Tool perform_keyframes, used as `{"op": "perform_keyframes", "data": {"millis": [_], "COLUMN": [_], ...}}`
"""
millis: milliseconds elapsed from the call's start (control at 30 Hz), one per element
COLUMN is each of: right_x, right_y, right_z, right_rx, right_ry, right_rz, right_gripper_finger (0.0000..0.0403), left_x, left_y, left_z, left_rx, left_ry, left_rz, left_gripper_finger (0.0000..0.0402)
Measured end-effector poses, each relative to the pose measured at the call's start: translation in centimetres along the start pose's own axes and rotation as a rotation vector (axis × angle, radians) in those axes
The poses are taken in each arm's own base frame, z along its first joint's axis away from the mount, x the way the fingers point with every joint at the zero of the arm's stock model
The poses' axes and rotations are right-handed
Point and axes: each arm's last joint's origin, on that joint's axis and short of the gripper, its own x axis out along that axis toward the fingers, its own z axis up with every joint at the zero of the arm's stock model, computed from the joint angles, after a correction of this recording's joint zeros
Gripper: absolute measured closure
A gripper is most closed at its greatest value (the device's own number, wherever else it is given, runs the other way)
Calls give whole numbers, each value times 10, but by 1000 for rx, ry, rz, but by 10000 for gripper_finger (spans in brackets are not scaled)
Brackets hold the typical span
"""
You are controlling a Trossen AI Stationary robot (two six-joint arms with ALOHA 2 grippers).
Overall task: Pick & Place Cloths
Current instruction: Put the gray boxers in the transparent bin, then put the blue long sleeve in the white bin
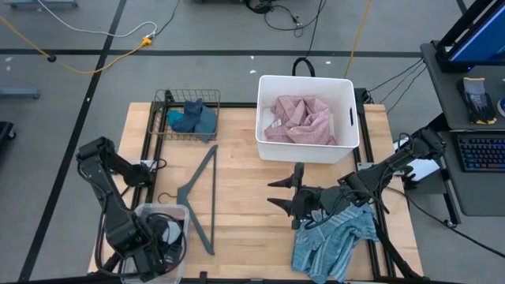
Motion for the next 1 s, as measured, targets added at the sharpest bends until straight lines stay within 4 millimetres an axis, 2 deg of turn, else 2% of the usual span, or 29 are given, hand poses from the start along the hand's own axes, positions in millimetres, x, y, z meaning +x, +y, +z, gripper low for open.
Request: {"op": "perform_keyframes", "data": {"millis": [200,300,400,633,800,1000], "right_x": [0,0,0,-10,-22,-42], "right_y": [0,0,0,12,23,28], "right_z": [0,0,0,5,4,-5], "right_rx": [0,0,1,1,35,165], "right_ry": [0,0,-2,-25,2,125], "right_rz": [0,0,0,44,102,174], "right_gripper_finger": [206,206,206,206,206,206], "left_x": [-6,-19,-35,-67,-81,-99], "left_y": [5,13,27,50,49,41], "left_z": [-1,0,2,15,28,40], "left_rx": [100,93,55,18,117,253], "left_ry": [82,150,143,27,-182,-463], "left_rz": [32,31,-37,-320,-564,-791], "left_gripper_finger": [216,184,166,158,158,158]}}
